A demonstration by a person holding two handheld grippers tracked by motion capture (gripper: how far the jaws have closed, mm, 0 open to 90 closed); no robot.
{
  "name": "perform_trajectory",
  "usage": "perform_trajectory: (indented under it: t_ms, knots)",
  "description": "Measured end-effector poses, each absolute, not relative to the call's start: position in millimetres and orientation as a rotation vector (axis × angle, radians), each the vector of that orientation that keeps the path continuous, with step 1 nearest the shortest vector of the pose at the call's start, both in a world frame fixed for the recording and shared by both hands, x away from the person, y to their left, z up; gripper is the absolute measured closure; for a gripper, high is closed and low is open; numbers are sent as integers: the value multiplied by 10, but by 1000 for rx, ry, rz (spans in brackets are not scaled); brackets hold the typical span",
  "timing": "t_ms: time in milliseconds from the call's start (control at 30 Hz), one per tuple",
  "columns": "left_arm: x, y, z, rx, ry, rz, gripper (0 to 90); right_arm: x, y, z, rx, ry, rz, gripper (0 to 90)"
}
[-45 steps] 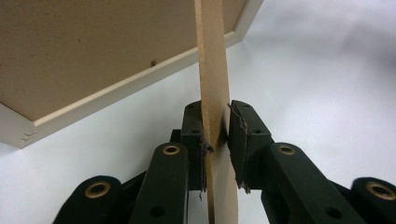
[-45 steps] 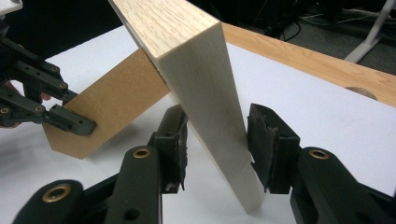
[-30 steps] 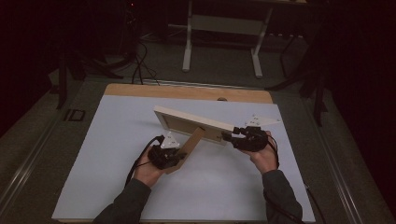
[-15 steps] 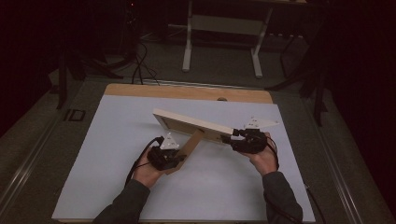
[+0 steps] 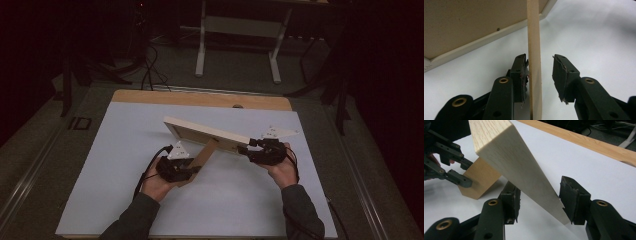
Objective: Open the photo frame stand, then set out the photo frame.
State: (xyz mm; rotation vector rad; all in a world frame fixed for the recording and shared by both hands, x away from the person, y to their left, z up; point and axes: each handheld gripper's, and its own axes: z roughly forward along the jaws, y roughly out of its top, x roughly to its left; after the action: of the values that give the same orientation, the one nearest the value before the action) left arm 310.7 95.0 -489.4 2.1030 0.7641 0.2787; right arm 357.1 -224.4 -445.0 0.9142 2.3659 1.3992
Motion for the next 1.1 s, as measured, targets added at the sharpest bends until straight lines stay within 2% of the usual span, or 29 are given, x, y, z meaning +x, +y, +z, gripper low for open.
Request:
perform_trajectory:
  t_ms: [833, 1100]
  knots:
    - [3107, 1102, -4731, 1982, 798, 275, 625, 3571, -2297, -4559, 938, 2386, 1369, 508]
    - [3121, 1214, -4669, 1927, 818, 268, 654, 3567, -2335, -4625, 964, 2401, 1357, 506]
